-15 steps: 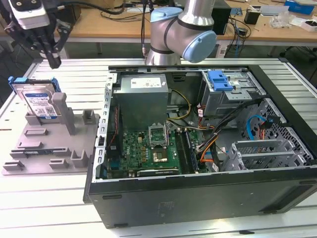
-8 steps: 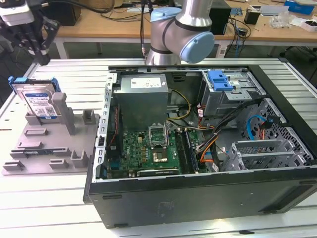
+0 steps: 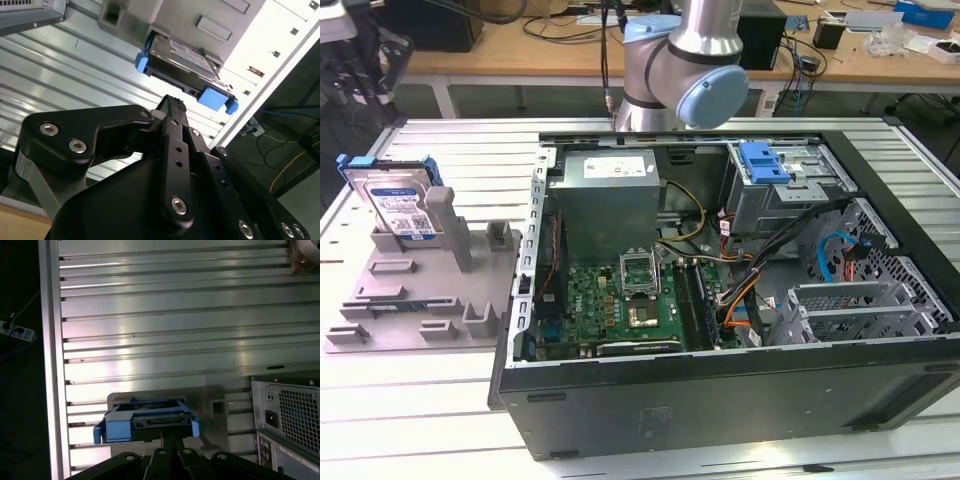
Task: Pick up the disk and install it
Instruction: 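Reach for the disk, then pick up the disk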
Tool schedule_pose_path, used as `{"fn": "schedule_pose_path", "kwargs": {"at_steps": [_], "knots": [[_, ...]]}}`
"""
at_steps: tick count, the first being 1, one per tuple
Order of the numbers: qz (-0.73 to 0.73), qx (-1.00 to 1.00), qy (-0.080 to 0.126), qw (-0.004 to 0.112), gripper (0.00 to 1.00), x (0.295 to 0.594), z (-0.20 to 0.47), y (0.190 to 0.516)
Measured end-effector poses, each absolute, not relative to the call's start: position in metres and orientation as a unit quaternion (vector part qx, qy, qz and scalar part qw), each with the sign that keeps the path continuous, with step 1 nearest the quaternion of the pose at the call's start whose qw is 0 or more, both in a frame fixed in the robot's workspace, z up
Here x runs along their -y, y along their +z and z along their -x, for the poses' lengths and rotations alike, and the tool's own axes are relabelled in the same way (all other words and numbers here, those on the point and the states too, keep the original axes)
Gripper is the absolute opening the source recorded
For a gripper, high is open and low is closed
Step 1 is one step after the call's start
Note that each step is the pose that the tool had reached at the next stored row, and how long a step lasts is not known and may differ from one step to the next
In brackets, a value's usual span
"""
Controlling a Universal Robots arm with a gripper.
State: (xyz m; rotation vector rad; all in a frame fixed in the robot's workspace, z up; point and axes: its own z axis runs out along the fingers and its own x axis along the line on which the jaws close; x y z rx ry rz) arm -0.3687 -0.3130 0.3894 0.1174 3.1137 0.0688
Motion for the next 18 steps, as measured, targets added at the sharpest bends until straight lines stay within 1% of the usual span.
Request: {"fn": "schedule_pose_path", "kwargs": {"at_steps": [5, 18], "knots": [[-0.038, -0.999, 0.022, 0.013, 0.11, 0.305, 0.385, 0.389], [-0.038, -0.999, 0.021, 0.012, 0.11, 0.305, 0.386, 0.389]]}}
